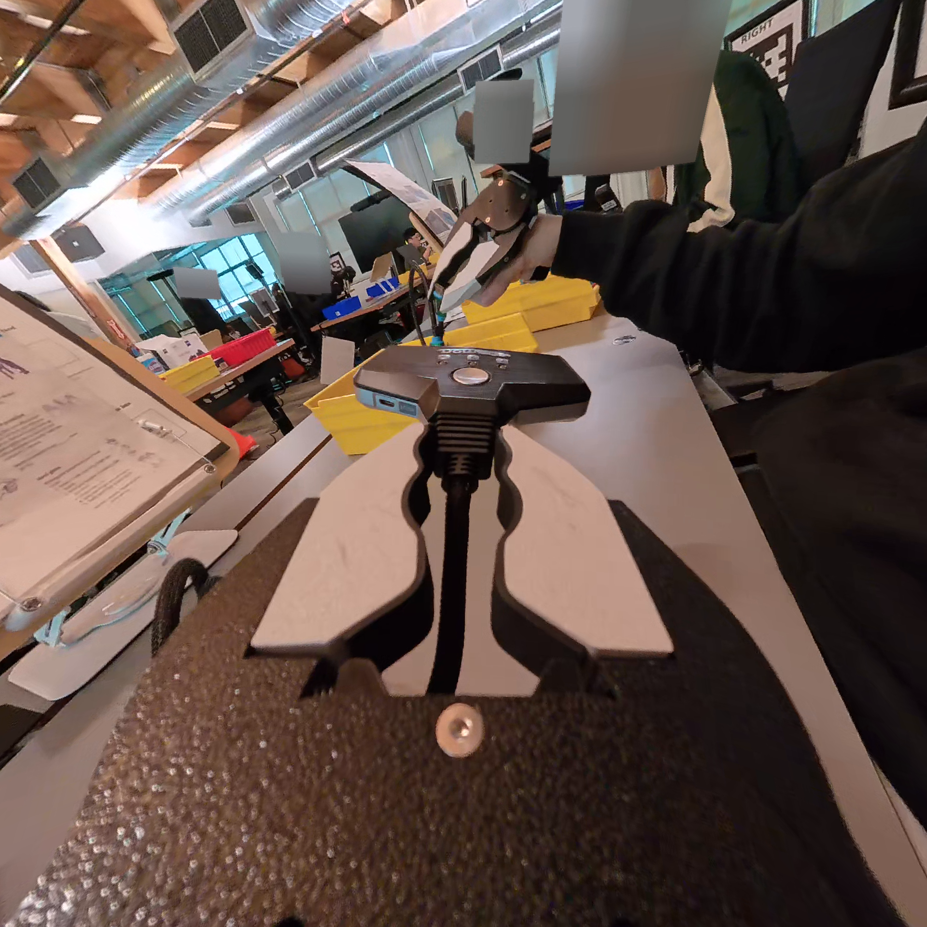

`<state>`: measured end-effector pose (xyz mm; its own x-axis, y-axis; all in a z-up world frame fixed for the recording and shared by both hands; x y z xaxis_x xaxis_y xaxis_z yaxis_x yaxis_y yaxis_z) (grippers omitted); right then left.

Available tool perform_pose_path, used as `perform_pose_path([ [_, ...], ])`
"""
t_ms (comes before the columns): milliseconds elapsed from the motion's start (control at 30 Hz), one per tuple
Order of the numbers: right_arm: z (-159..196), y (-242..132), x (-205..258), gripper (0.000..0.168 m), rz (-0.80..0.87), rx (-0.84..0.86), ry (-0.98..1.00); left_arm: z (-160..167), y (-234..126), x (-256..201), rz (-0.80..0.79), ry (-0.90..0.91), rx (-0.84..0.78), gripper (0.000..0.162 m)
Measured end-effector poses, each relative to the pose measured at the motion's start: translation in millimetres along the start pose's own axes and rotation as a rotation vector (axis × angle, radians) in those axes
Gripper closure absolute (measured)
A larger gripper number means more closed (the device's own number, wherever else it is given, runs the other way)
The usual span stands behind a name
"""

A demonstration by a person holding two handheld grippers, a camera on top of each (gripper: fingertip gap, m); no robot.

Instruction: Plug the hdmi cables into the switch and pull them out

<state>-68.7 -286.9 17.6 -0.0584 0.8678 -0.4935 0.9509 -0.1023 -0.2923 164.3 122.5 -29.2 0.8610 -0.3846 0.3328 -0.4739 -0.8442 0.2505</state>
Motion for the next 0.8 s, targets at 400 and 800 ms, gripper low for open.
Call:
perform_pose_path([
  [400,39,68,40,0.143,-0.093,0.153,-0.028,5,-1,-4,0.047,-0.017,0.041,0.140],
  [800,-44,46,58,0.084,-0.287,-0.220,0.541,8,-6,-4,0.020,-0.007,0.063,0.140],
])
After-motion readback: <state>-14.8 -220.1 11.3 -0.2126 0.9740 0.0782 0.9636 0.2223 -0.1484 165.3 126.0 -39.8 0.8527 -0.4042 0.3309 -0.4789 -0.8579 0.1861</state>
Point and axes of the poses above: each gripper's, where its closed fingertips meet, y out along the fingers, z out of its underside, x = y × z across the jaws, the point moved 10 cm from there along -y, back along the fingers, and after that the axes turned 13 degrees about -x, right-handed, at the moved point
